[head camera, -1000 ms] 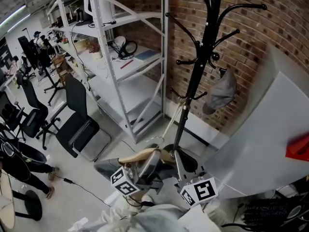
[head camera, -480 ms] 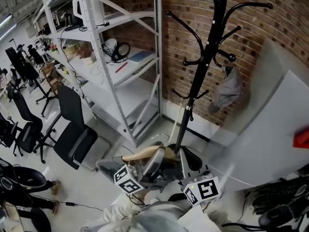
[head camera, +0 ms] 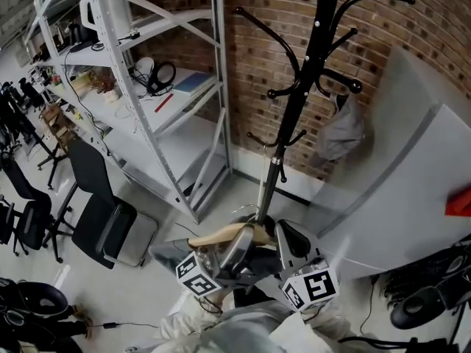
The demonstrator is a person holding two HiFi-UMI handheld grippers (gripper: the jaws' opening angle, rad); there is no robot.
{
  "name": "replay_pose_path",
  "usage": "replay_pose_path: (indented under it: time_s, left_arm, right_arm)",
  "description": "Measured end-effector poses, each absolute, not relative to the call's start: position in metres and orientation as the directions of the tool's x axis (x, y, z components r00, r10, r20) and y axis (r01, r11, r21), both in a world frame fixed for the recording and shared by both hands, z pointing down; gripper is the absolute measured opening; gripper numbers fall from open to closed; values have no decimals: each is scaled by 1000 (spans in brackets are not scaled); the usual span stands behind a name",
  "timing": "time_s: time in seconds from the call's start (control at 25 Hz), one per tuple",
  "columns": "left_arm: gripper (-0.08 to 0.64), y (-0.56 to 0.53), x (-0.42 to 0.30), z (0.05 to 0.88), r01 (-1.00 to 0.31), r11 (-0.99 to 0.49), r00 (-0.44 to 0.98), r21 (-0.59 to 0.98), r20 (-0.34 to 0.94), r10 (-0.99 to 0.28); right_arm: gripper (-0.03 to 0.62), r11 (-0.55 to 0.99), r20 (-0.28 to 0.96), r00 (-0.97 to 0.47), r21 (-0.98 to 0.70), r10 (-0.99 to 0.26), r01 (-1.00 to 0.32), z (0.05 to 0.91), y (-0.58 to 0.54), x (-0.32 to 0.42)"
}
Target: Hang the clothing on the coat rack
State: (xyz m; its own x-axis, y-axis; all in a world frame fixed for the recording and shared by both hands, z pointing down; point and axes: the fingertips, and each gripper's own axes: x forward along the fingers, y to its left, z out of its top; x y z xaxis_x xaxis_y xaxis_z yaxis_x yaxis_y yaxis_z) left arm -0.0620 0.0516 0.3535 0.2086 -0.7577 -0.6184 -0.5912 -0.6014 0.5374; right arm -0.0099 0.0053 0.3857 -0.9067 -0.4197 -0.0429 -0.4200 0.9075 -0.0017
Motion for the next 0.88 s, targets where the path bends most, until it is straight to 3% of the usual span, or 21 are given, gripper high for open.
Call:
replay_pose_path:
  time_s: [0.88]
  left_arm:
    - [104, -85, -117, 351, -492, -691, 343, 530, -611, -713]
  right_arm:
    - [25, 847, -43, -846, 7, -531, -532, 387, -132, -75]
